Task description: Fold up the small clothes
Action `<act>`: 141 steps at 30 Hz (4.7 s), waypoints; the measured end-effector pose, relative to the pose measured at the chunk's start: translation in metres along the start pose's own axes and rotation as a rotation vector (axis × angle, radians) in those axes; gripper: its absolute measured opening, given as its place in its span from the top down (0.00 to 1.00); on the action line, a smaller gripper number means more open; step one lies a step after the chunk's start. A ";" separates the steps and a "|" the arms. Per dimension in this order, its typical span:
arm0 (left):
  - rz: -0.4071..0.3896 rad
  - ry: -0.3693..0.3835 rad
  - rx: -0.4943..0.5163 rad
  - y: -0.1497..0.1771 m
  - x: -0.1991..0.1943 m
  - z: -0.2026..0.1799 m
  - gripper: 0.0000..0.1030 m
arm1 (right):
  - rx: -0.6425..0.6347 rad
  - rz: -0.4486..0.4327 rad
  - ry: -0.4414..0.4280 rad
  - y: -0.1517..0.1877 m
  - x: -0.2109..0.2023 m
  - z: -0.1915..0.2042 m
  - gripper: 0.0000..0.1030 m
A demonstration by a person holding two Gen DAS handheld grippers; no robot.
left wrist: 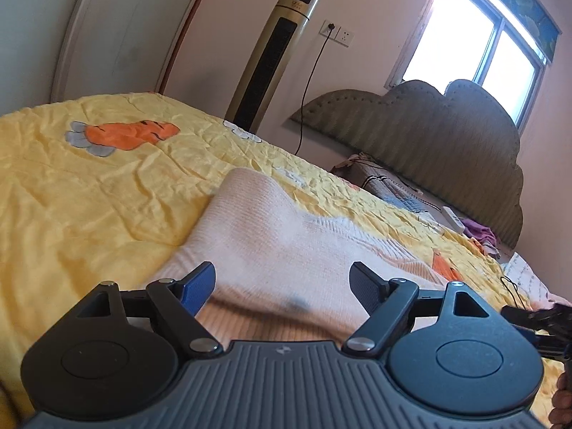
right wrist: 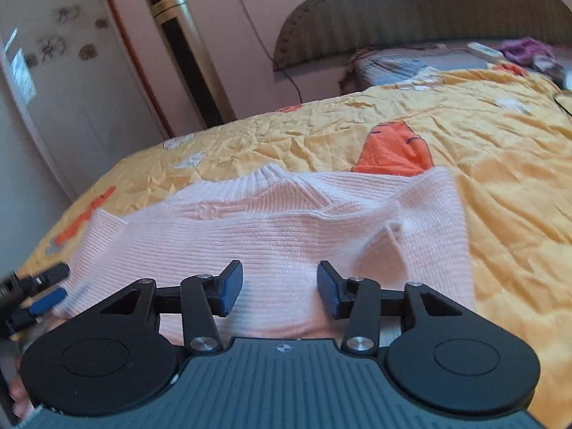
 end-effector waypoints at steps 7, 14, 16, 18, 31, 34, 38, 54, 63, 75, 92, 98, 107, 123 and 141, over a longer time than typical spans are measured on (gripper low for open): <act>0.149 0.148 -0.214 0.028 -0.103 0.036 0.20 | 0.251 0.030 -0.156 0.074 -0.139 -0.071 0.10; 0.159 0.170 -0.393 0.033 -0.126 0.067 0.20 | 0.492 0.209 -0.151 0.145 -0.171 -0.130 0.13; 0.158 0.145 -0.371 0.030 -0.132 0.065 0.20 | 0.507 0.223 -0.182 0.151 -0.173 -0.129 0.12; 0.196 0.115 -0.336 0.032 -0.133 0.063 0.20 | 0.483 0.235 -0.185 0.154 -0.175 -0.124 0.12; 0.370 0.104 -0.206 0.067 -0.130 0.032 0.55 | 0.478 0.339 -0.264 0.181 -0.184 -0.114 0.59; 0.387 0.103 -0.186 0.068 -0.128 0.027 0.55 | 0.504 0.351 -0.303 0.189 -0.187 -0.113 0.59; 0.449 0.062 -0.137 0.071 -0.122 0.023 0.84 | 0.523 0.371 -0.333 0.196 -0.182 -0.106 0.69; 0.552 0.015 -0.007 0.045 -0.143 0.037 0.86 | 0.278 0.359 -0.233 0.139 -0.225 -0.131 0.90; 0.564 0.052 -0.116 0.056 -0.154 0.046 0.51 | 0.390 0.365 -0.237 0.184 -0.212 -0.135 0.58; 0.565 0.073 0.083 0.058 -0.162 0.006 0.89 | 0.322 0.428 -0.268 0.193 -0.208 -0.109 0.88; 0.571 0.138 0.231 0.000 -0.192 0.007 0.64 | 0.317 0.347 -0.235 0.143 -0.247 -0.143 0.49; 0.257 0.002 0.267 -0.038 -0.108 -0.014 0.07 | 0.180 0.145 -0.124 0.066 -0.204 -0.125 0.44; 0.444 -0.276 0.612 0.020 0.027 -0.026 0.08 | 0.104 0.124 0.063 0.024 -0.062 -0.091 0.46; 0.408 -0.255 0.485 0.020 0.020 0.004 0.80 | -0.038 0.159 0.142 0.034 -0.038 -0.094 0.85; 0.437 -0.114 0.245 0.044 -0.092 0.011 0.89 | -0.010 0.205 -0.016 0.124 -0.146 -0.086 0.88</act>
Point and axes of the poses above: each gripper's, at about its wrist camera, not at the fingertips, and x roughly the way its jaws point, z to its left, y to its underside, the point moved 3 cm from there along x, roughly the way its jaws point, and after that the axes turned 12 degrees about y, right-handed, at the moved point
